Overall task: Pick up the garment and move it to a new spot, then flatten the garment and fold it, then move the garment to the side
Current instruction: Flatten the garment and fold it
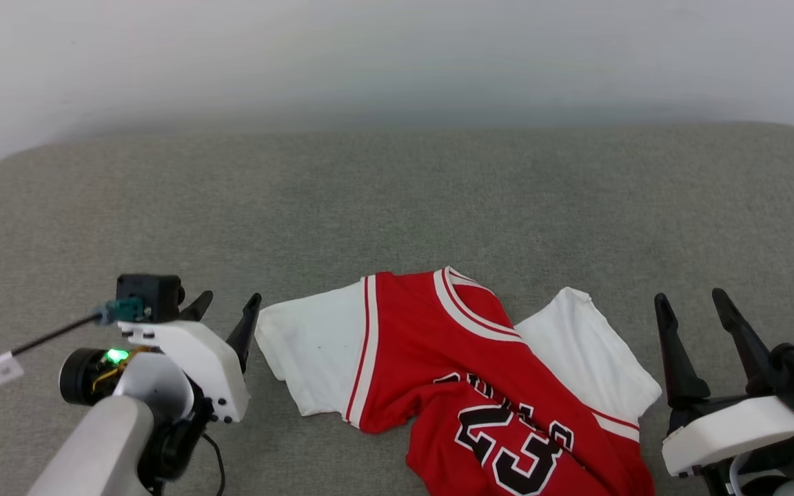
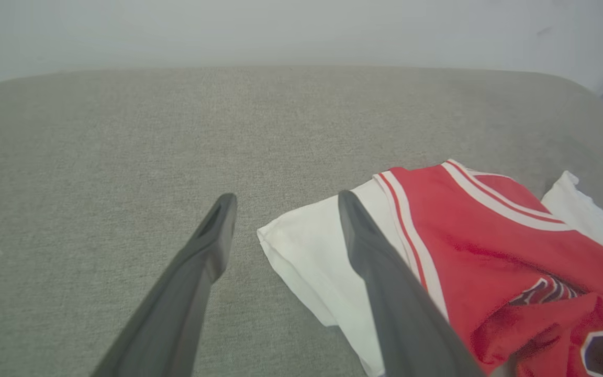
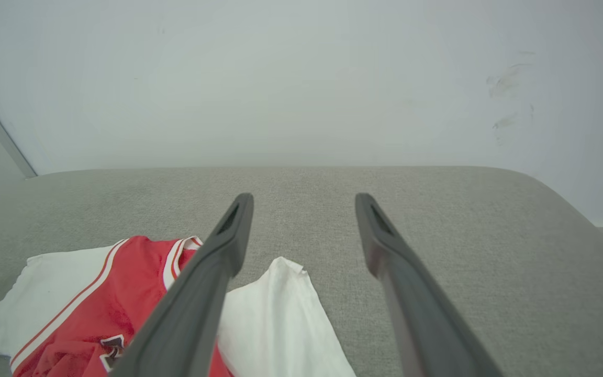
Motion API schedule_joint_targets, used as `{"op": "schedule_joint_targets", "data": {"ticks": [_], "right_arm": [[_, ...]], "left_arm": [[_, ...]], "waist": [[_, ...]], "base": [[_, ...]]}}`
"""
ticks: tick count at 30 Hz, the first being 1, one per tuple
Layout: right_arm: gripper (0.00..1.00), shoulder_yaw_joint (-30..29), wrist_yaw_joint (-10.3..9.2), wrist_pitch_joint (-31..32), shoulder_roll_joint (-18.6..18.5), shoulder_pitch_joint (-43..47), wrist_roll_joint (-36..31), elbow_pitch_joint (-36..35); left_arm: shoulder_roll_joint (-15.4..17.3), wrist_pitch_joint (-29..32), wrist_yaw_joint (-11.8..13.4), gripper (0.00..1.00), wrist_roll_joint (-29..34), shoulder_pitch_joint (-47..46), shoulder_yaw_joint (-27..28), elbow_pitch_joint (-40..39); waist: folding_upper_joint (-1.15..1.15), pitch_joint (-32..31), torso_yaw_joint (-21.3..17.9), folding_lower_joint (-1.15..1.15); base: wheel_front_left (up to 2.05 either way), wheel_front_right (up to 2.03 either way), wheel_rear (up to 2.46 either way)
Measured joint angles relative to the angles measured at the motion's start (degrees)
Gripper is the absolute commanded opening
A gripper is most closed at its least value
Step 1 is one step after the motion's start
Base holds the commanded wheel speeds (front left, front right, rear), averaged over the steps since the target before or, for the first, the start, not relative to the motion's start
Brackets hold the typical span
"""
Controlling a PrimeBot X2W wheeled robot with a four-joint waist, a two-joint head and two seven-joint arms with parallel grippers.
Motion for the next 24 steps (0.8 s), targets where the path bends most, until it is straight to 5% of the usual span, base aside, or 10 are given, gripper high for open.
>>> {"op": "schedule_joint_targets", "data": {"ticks": [8, 17, 18, 19, 21, 22, 24], "right_arm": [[1.0, 2.2, 0.0, -1.4, 0.0, -3.2, 0.5, 0.0], [1.0, 3.2, 0.0, -2.9, 0.0, -5.1, 1.8, 2.5], [1.0, 3.2, 0.0, -3.2, 0.0, -5.1, 1.9, 2.7], [1.0, 3.2, 0.0, -3.2, 0.0, -5.1, 2.0, 3.0], [1.0, 3.2, 0.0, -3.4, 0.0, -5.1, 2.1, 3.3], [1.0, 3.2, 0.0, -3.4, 0.0, -5.1, 2.1, 3.4], [1.0, 3.4, 0.0, -3.4, 0.0, -5.1, 2.4, 3.7]], "left_arm": [[4.0, 19.5, -2.5, 1.0, -5.7, -8.1, -1.1, 6.3], [5.5, 32.8, -3.6, 1.0, -9.5, -12.2, -2.8, 10.7], [5.5, 33.8, -3.6, 0.86, -10.0, -12.5, -2.9, 11.0], [5.5, 34.3, -3.5, 0.55, -10.0, -12.7, -2.9, 11.2], [5.5, 34.7, -3.4, 0.25, -10.3, -12.9, -2.9, 11.7], [5.4, 34.2, -3.4, 0.0, -10.3, -12.9, -2.9, 12.0], [4.9, 32.3, -3.4, 0.0, -10.1, -12.6, -2.9, 12.6]], "waist": [[0.0, 5.9, -3.9, 0.0], [0.0, 11.0, -7.3, 0.0], [0.0, 11.3, -7.6, 0.0], [0.0, 11.4, -7.8, 0.0], [0.0, 11.5, -8.0, 0.0], [0.0, 11.5, -8.0, 0.0], [0.0, 11.0, -8.0, 0.0]], "base": [[0.0, 0.0, 0.0], [0.0, 0.0, 0.0], [0.0, 0.0, 0.0], [0.0, 0.0, 0.0], [0.0, 0.0, 0.0], [0.0, 0.0, 0.0], [0.0, 0.0, 0.0]]}}
